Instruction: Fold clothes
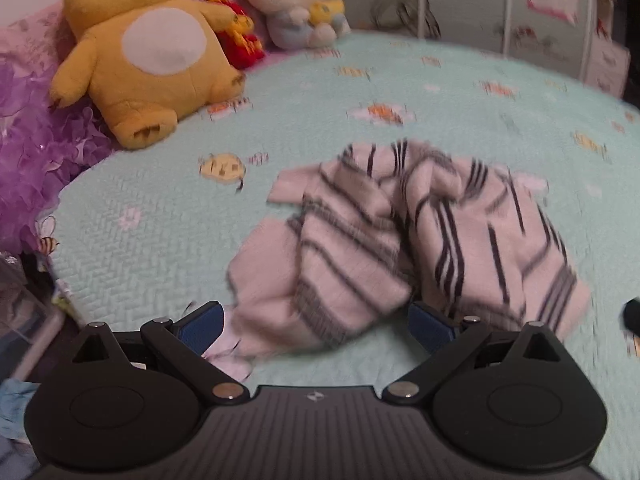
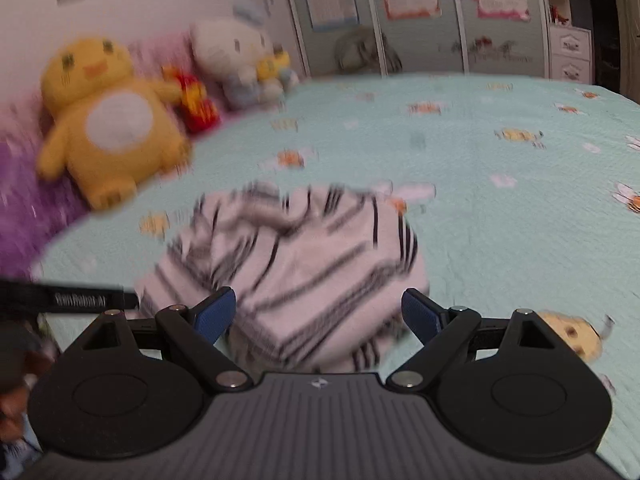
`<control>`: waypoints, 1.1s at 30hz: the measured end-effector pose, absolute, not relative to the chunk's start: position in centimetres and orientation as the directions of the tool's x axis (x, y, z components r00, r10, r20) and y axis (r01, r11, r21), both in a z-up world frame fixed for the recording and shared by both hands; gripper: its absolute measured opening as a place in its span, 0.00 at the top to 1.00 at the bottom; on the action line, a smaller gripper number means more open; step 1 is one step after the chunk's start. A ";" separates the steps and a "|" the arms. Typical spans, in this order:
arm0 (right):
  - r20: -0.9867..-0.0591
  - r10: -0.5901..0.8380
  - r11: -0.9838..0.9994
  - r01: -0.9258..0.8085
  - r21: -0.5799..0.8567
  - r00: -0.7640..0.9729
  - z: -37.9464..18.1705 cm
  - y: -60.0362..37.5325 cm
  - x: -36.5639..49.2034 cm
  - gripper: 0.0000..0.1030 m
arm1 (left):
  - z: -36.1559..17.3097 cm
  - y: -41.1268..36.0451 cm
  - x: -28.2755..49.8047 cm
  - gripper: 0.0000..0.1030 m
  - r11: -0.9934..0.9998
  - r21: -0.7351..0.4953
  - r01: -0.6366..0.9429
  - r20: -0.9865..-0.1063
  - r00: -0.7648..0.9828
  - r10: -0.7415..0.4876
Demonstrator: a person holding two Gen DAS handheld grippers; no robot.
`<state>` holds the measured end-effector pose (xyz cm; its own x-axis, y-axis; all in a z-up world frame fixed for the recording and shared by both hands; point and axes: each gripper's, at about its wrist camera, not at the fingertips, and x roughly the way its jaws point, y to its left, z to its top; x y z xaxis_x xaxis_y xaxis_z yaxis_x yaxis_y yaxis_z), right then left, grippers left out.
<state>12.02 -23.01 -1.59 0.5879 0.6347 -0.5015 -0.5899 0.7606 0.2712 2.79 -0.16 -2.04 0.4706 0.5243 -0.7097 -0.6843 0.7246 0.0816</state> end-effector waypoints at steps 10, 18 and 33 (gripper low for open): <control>-0.590 0.450 0.889 -0.400 0.224 0.670 -13.0 -24.6 23.8 0.13 | -11.6 -1.0 13.5 0.00 0.675 0.042 -0.736 -0.524 0.560 0.642; -0.473 0.483 0.875 -0.425 0.230 0.737 -14.6 -23.4 23.8 0.13 | -14.7 -1.0 12.1 0.00 0.657 -0.029 -0.753 -0.428 0.604 0.673; -0.477 0.531 0.847 -0.426 0.318 0.700 -14.7 -24.4 25.3 0.13 | -15.1 -1.0 12.0 0.00 0.640 -0.016 -0.768 -0.387 0.595 0.704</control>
<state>25.25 -24.44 -14.74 0.7003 0.5311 -0.4770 -0.4258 0.8471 0.3180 12.04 -0.96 -15.07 0.5951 0.7041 -0.3875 -0.7680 0.6402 -0.0160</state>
